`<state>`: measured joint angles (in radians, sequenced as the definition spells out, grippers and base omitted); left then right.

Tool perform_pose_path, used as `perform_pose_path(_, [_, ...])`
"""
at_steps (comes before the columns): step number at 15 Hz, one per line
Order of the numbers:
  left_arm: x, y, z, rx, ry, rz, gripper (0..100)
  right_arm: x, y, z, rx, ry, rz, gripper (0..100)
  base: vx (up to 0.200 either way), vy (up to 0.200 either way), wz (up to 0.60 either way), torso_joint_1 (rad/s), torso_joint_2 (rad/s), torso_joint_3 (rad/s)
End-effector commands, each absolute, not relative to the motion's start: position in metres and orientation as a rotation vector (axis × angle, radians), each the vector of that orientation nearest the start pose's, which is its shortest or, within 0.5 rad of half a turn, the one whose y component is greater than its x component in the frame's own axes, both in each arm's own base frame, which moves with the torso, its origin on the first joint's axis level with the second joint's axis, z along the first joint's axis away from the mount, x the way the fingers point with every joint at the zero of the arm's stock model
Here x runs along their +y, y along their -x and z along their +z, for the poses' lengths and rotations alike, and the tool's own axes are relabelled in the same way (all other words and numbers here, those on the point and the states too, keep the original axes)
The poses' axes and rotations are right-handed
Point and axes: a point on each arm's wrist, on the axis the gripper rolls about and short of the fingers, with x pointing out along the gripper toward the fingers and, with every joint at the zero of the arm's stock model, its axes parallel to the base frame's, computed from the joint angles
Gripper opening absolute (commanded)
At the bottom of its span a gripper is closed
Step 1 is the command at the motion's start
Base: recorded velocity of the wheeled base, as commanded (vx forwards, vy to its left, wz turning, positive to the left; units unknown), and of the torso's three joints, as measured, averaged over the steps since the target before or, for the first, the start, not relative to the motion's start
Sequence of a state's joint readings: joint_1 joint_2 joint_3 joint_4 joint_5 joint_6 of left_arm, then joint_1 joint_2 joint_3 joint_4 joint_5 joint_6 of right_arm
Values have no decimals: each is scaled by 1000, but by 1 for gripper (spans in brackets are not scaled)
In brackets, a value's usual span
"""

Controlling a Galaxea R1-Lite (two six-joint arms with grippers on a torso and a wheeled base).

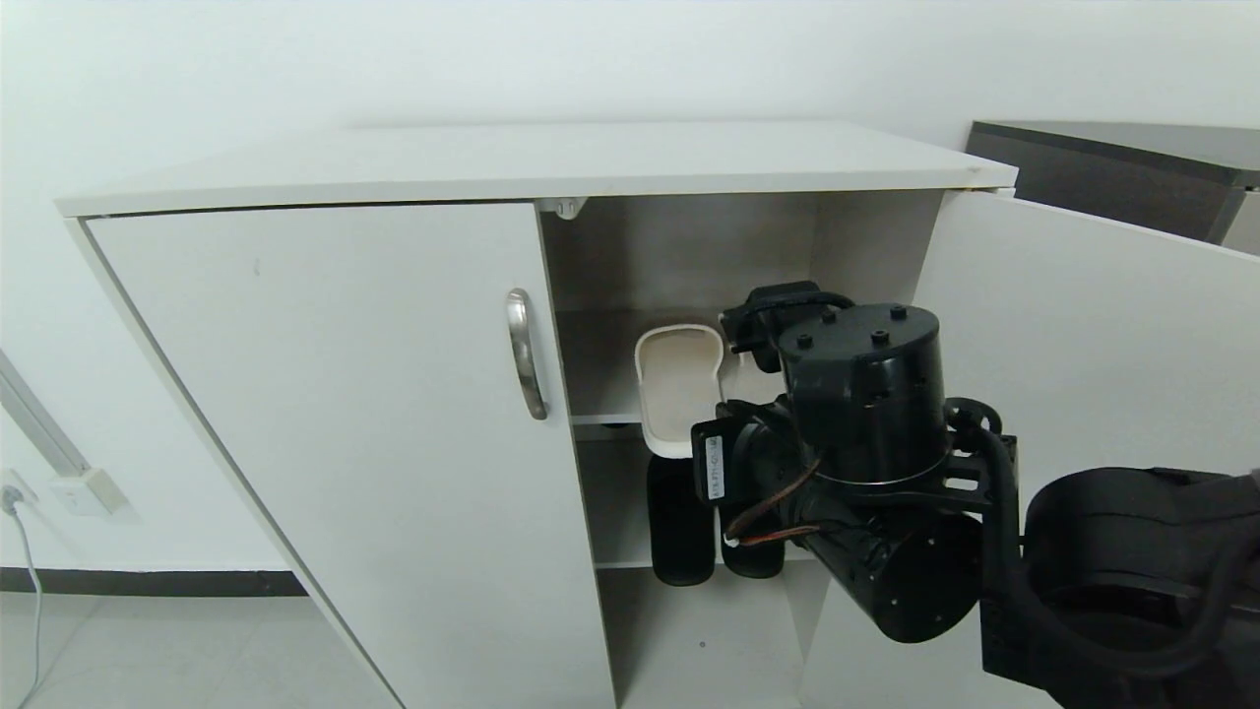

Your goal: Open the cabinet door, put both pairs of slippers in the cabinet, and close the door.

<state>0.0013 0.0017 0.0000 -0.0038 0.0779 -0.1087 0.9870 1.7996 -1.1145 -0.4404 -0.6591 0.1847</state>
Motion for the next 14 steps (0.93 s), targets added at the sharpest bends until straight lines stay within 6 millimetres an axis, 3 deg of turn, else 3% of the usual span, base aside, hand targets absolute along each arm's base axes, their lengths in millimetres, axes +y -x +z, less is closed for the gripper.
perform_pose_path(1, [2, 23, 76, -6, 109, 80, 0, 280, -197, 219, 191, -6, 318, 0, 0, 0, 0, 0, 0, 0])
perform_pose_path(12, [2, 23, 76, -6, 109, 80, 0, 282, -194, 215, 201, 7, 324, 0, 0, 0, 0, 0, 0, 0])
perform_pose_path(14, [2, 23, 76, -6, 109, 80, 0, 283, -197, 209, 212, 15, 320, 0, -200, 0, 0, 5, -2, 2])
